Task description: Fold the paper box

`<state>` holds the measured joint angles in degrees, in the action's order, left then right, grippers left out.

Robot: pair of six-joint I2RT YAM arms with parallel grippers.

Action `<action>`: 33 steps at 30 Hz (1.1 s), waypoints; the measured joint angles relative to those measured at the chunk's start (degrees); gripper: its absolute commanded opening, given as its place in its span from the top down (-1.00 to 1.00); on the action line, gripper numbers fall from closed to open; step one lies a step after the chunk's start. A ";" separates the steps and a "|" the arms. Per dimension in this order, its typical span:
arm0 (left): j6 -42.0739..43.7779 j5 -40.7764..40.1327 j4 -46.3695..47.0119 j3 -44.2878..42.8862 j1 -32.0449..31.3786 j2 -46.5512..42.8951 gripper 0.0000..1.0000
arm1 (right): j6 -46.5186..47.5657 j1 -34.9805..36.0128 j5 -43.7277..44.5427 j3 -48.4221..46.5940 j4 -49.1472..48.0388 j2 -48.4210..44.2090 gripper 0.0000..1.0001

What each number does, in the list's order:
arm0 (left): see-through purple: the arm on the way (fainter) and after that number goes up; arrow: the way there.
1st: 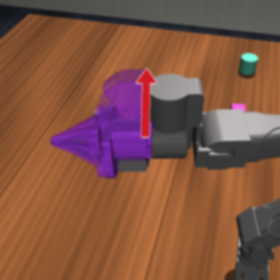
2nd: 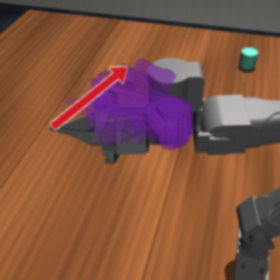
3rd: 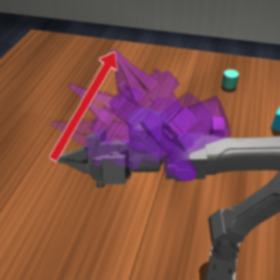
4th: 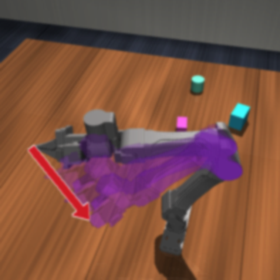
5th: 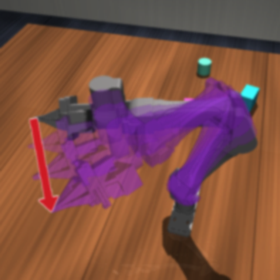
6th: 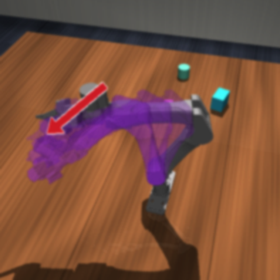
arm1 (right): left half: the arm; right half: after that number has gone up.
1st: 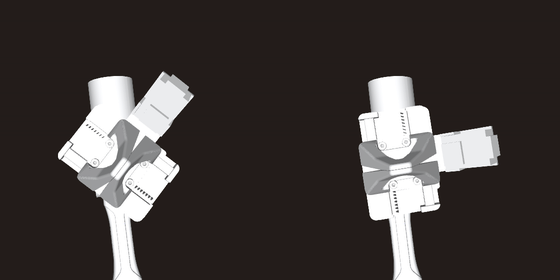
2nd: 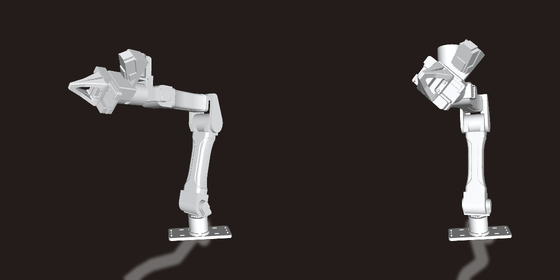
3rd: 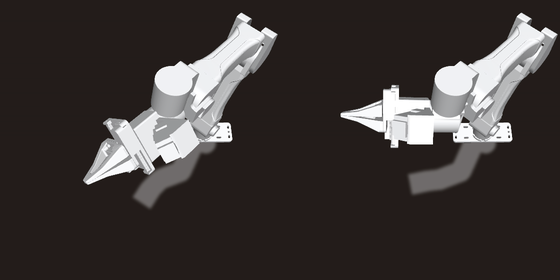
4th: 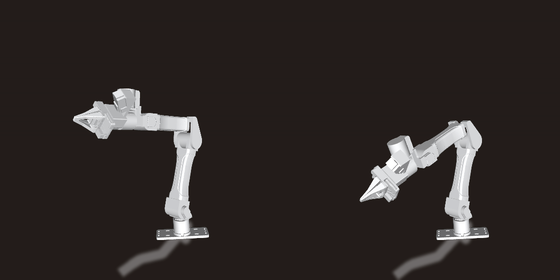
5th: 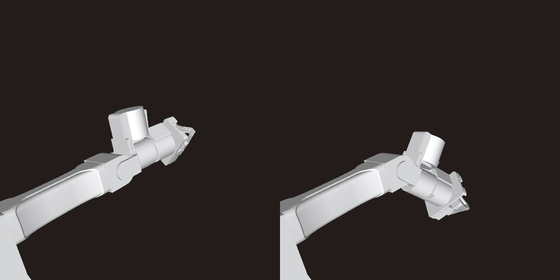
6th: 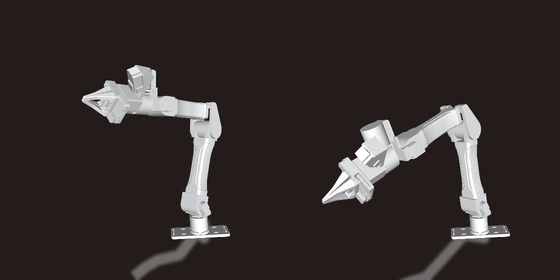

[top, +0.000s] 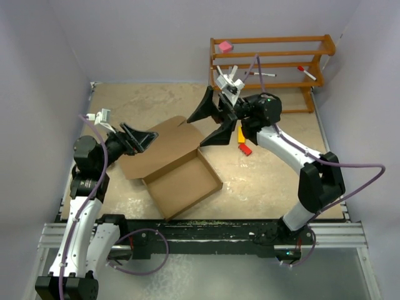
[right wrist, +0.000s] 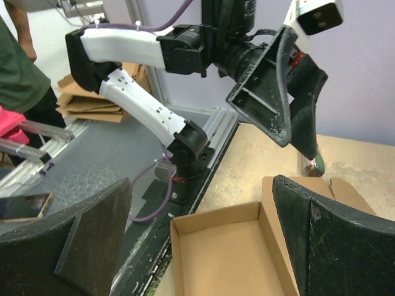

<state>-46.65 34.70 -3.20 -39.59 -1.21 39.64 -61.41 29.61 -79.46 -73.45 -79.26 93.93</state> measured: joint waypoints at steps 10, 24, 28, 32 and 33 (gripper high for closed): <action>0.98 1.18 1.31 0.61 0.00 -0.11 -0.71 | -0.13 2.43 -6.32 6.99 -6.40 -8.81 -0.99; 6.86 1.95 -1.25 0.87 0.00 -0.87 -0.71 | -0.17 -3.50 -9.73 12.83 -11.08 -4.83 -0.99; 7.43 1.95 -2.01 0.87 0.00 -0.85 -0.71 | -0.04 -6.40 -4.33 10.27 4.11 -5.31 -0.99; 7.93 1.92 -2.21 0.87 0.00 -0.63 -0.71 | 22.43 -6.29 13.00 1.07 39.01 -7.58 -0.99; 8.09 1.92 -2.21 0.87 0.00 -0.44 -0.72 | 28.00 -6.34 16.44 0.00 43.76 -8.35 -0.99</action>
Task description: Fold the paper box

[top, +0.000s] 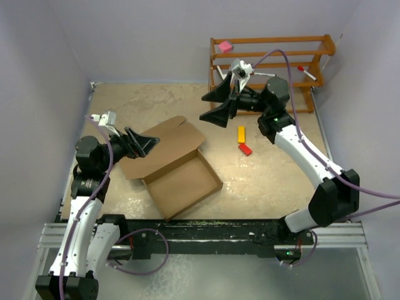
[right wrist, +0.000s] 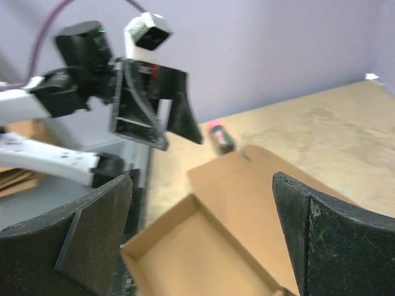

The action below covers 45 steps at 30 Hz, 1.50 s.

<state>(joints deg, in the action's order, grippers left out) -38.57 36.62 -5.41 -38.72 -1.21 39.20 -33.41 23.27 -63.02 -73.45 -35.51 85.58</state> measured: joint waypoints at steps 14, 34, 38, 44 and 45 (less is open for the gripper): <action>1.36 -0.04 -0.28 -0.07 0.00 1.88 -0.73 | 13.60 -1.03 12.55 0.81 15.52 -0.68 -0.99; 6.80 -5.07 -7.58 -3.50 0.00 3.93 -0.96 | 21.79 -5.55 18.88 4.00 23.21 -5.11 -0.99; 6.80 -5.27 -7.61 -2.56 0.00 4.33 -0.96 | 28.11 -6.10 19.85 6.64 25.00 -9.09 -0.99; 6.78 -6.08 -9.84 -0.04 0.00 5.27 -0.95 | 38.42 -6.34 15.56 11.69 26.82 -12.11 -0.99; 6.78 -6.49 -10.56 0.37 0.00 5.14 -0.95 | 39.32 -6.36 15.08 12.68 26.99 -12.11 -1.00</action>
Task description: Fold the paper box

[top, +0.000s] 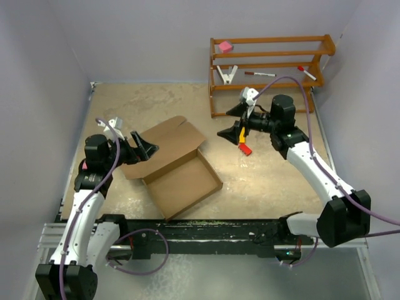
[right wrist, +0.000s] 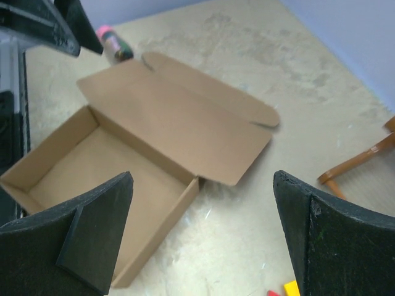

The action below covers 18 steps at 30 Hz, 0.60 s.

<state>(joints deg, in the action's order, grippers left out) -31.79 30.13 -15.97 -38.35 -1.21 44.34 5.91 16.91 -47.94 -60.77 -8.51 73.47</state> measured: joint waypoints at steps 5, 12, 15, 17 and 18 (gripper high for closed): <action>-1.05 -5.03 -4.92 2.67 0.00 -3.85 -0.95 | 2.21 0.00 -2.80 4.33 0.85 2.67 -0.99; -6.27 -13.70 -8.39 4.48 0.00 -6.97 -0.95 | -0.42 0.00 -2.69 4.55 1.01 11.17 -1.00; -9.25 -17.81 -9.97 5.33 0.00 -5.77 -0.95 | -1.92 0.00 -2.71 4.55 1.01 12.83 -0.99; -10.99 -20.74 -10.86 5.79 0.00 -4.66 -0.95 | -2.49 0.00 -2.69 4.55 0.94 13.00 -0.99; -12.07 -22.12 -10.97 6.19 0.00 -4.22 -0.95 | -2.78 0.00 -2.67 4.55 0.92 13.00 -0.99</action>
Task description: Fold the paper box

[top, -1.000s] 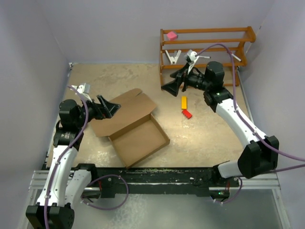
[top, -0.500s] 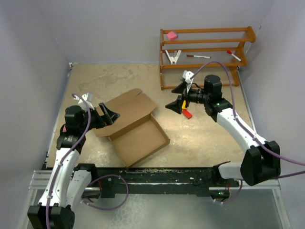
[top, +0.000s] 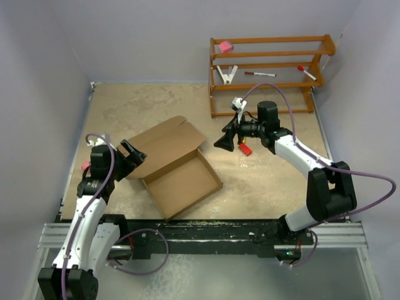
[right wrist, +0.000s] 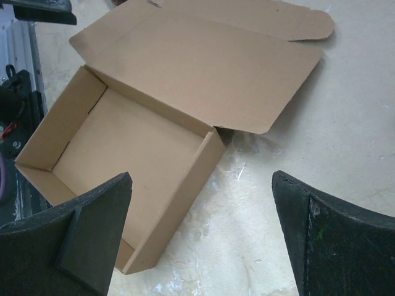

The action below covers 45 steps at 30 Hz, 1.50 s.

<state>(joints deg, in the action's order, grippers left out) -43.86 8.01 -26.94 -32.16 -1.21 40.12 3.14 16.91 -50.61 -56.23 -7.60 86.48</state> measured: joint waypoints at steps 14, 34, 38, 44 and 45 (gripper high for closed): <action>-13.09 -15.98 -3.41 4.76 0.50 -2.71 -0.87 | -1.77 0.00 -0.22 -0.15 1.05 0.28 -0.99; -10.82 -7.30 32.61 13.18 1.20 11.89 0.74 | -4.79 -11.21 -3.54 -0.74 -0.55 -4.50 -0.99; -8.72 -4.50 38.34 13.42 1.20 14.71 0.90 | -6.01 -13.27 -4.57 -0.52 -2.25 -5.01 -1.00; -4.52 0.90 45.16 13.42 1.20 19.98 0.90 | -6.69 -14.51 -5.03 0.02 -2.62 -5.01 -1.00; -3.67 2.10 46.64 13.42 1.20 20.39 0.90 | -6.73 -14.86 -5.22 0.02 -2.62 -4.98 -1.00</action>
<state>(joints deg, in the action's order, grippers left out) -47.53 10.11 19.70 -18.74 -0.01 60.51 -3.60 2.04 -55.83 -56.21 -10.22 81.49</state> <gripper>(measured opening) 0.054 0.997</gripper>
